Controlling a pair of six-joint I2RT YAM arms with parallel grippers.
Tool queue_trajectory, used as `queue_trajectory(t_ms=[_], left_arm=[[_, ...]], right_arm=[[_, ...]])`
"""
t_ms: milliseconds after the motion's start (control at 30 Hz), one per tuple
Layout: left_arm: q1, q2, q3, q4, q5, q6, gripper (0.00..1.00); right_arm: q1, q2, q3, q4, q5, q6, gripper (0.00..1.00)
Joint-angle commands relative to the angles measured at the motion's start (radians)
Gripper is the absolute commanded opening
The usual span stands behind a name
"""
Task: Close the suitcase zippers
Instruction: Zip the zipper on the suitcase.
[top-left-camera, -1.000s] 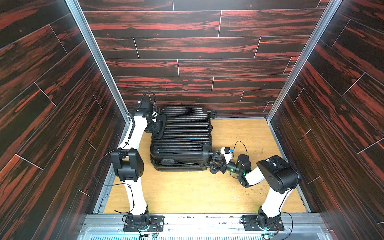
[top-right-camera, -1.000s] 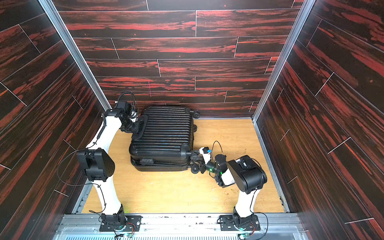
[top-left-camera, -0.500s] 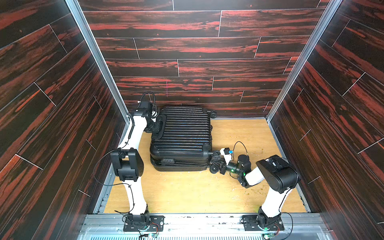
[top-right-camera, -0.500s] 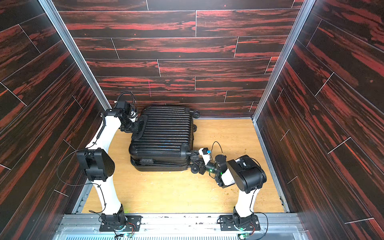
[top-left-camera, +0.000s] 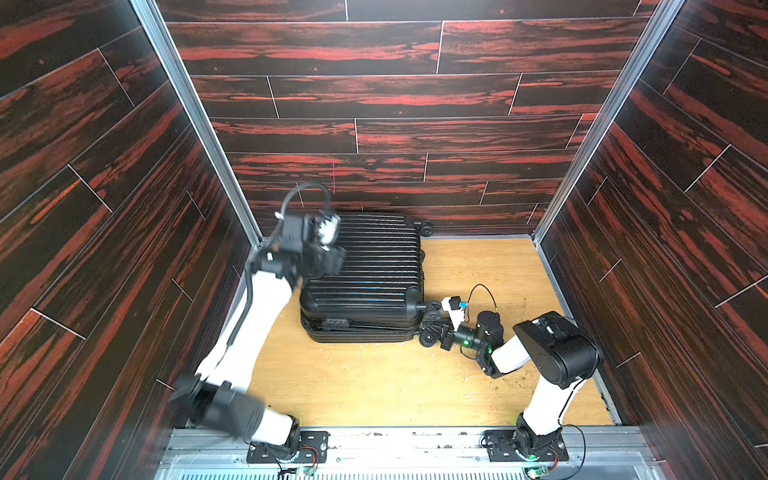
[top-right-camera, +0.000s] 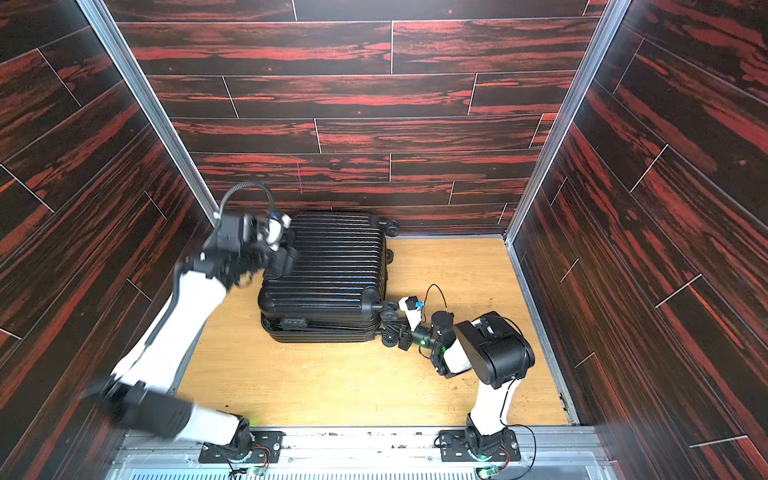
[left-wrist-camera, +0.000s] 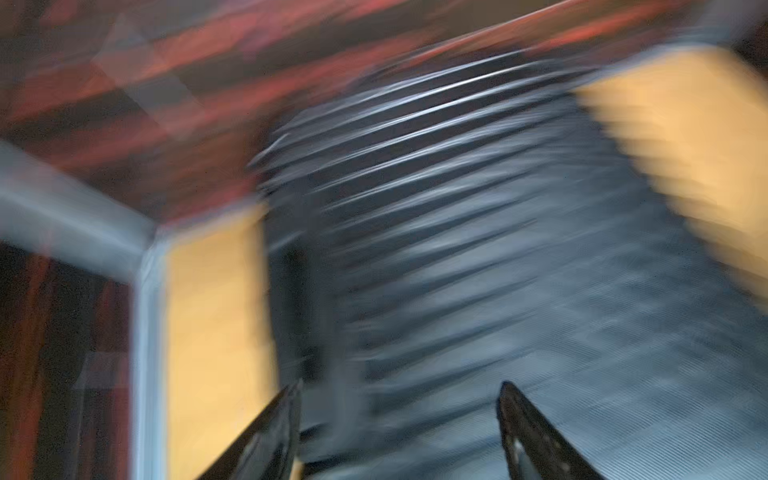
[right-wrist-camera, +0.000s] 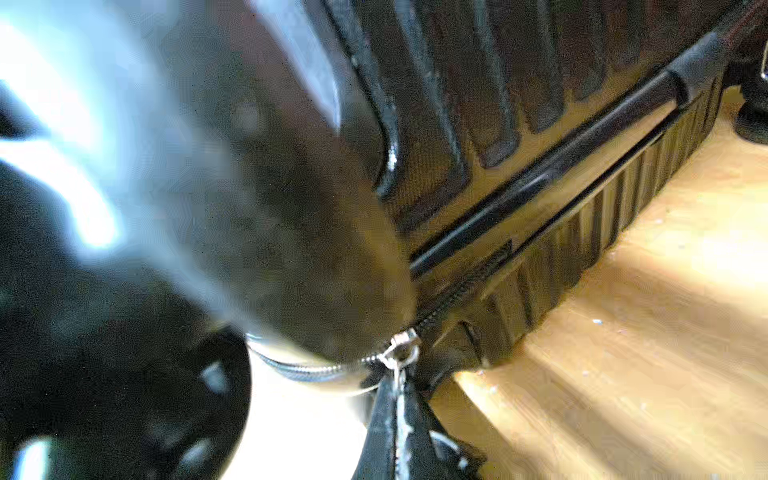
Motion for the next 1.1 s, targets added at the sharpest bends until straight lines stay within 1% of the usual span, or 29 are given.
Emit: queue_trajectory(t_ms=[0,67,167,367,433,500,667,900,1000,1067], left_arm=[[-0.075,-0.042,-0.128,0.149,0.072,0.241,0.76],[-0.156,-0.060,-0.209,0.186,0.039,0.370,0.76],[-0.236,-0.065,-0.306,0.269,0.014,0.480,0.79],[-0.350,-0.007,-0.366,0.373,-0.124,0.589,0.80],[-0.374,0.012,-0.380,0.414,-0.166,0.608,0.80],[-0.389,0.027,-0.383,0.430,-0.183,0.620,0.80],[-0.394,0.015,-0.360,0.357,-0.116,0.623,0.80],[-0.397,-0.017,-0.283,0.129,0.044,0.600,0.81],[-0.400,-0.022,-0.282,0.083,0.061,0.595,0.81],[-0.401,-0.024,-0.304,0.118,0.038,0.589,0.81]], right_arm=[[0.005,-0.033,-0.012,-0.028,-0.055,0.056,0.00],[0.005,-0.035,-0.015,-0.013,-0.068,0.084,0.00],[0.005,-0.044,-0.021,-0.012,-0.077,0.108,0.00],[0.005,-0.068,-0.021,-0.053,-0.094,0.140,0.00],[0.005,-0.080,-0.024,-0.068,-0.097,0.149,0.00],[0.005,-0.086,-0.028,-0.070,-0.106,0.165,0.00],[0.005,-0.083,-0.041,-0.058,-0.109,0.183,0.00],[0.005,-0.091,-0.047,-0.073,-0.091,0.169,0.00],[0.005,-0.098,-0.046,-0.081,-0.089,0.164,0.00],[0.005,-0.103,-0.043,-0.095,-0.091,0.164,0.00]])
